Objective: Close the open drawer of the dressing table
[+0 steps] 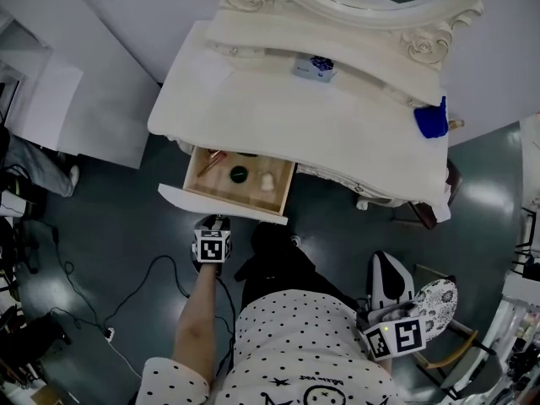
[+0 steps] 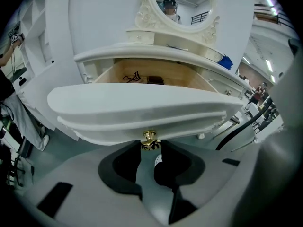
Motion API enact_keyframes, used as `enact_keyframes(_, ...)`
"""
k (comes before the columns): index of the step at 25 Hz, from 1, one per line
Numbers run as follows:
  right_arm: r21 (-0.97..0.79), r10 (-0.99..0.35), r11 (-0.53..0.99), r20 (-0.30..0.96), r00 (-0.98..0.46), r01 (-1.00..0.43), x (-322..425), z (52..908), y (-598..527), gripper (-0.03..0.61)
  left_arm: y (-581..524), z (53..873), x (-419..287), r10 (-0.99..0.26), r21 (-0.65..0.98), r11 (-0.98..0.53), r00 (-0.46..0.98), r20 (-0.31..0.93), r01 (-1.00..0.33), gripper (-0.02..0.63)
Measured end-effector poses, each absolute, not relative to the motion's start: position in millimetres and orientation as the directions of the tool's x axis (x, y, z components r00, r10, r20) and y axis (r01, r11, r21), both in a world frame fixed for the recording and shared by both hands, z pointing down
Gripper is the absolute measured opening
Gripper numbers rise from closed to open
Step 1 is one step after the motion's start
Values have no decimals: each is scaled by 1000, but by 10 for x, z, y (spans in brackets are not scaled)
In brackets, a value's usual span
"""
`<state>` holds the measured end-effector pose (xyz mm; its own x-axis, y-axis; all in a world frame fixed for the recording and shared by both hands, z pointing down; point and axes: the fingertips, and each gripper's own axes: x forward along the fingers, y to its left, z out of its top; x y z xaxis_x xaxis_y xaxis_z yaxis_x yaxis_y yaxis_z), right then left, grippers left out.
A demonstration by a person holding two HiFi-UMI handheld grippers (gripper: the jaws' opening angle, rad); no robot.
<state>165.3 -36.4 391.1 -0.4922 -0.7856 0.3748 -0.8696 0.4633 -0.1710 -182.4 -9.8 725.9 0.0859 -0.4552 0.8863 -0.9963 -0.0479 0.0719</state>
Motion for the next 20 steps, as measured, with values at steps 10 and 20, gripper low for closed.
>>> enact_keyframes(10, -182, -774, 462, 394, -495, -868, 1364, 3857, -602, 9, -351, 7303, -1825, -445, 93, -94, 125, 887, -991, 146)
enact_keyframes(20, -174, -785, 429, 414, -461, -887, 1255, 3873, -758, 9, -710, 7287, -1847, -470, 89, -125, 138, 872, -988, 144)
